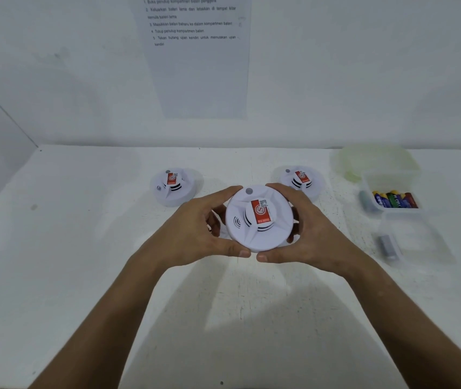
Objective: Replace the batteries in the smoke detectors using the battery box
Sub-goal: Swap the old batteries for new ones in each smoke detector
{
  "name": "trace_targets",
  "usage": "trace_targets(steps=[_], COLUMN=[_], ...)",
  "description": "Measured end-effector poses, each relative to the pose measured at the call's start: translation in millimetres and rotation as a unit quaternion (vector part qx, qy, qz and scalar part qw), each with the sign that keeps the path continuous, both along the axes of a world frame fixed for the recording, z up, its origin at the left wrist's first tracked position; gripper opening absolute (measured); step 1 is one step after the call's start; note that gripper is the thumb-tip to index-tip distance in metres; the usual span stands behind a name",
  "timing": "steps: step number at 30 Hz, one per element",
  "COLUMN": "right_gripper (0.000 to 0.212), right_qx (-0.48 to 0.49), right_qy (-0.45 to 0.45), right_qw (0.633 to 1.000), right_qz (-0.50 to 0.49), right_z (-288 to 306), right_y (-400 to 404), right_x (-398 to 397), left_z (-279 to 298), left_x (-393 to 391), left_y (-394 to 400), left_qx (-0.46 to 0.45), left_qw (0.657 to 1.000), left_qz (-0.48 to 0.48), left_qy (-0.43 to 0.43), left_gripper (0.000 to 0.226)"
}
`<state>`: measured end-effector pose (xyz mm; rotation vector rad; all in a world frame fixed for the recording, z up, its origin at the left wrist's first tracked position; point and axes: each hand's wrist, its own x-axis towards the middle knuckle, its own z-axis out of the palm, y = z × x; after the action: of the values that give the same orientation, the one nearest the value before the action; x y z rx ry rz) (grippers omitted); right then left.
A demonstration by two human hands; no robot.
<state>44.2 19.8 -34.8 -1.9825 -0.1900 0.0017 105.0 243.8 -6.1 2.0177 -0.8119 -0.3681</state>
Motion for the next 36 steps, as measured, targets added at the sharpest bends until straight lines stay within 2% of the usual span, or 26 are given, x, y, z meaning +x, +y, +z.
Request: trace_targets(steps=[8,15,20,24,30,36], right_gripper=[0.098,0.094,0.08,0.076,0.083,0.073], right_qx=[-0.081,-0.124,-0.173,-0.197,-0.208,-0.228], right_qy=[-0.048,0.019,0.043,0.067,0.096,0.12], right_qw=[0.995,0.99,0.983,0.977,0.972,0.965], right_qz=[-0.035,-0.062,-0.04,-0.038,-0.053,-0.049], right_z=[9,-13,-34,-51,-57,-51], right_y=[-7,-10,-7,-8,-6,-2], right_x=[50,113,143,153,154,152], left_z=[5,-13,-36,-47,-58,-57], left_x=[50,107,133,138,143,140], left_y=[-10,-23,-27,-31,-36,-34], left_qx=[0.011,0.064,0.09,0.106,0.128,0.165], left_qw=[1.0,0.998,0.995,0.993,0.988,0.981], left_qz=[0.014,0.027,0.035,0.036,0.029,0.059], left_qy=[-0.011,-0.013,0.012,0.039,0.079,0.088], left_gripper=[0.074,0.065,0.063,0.058,0.067,0.054])
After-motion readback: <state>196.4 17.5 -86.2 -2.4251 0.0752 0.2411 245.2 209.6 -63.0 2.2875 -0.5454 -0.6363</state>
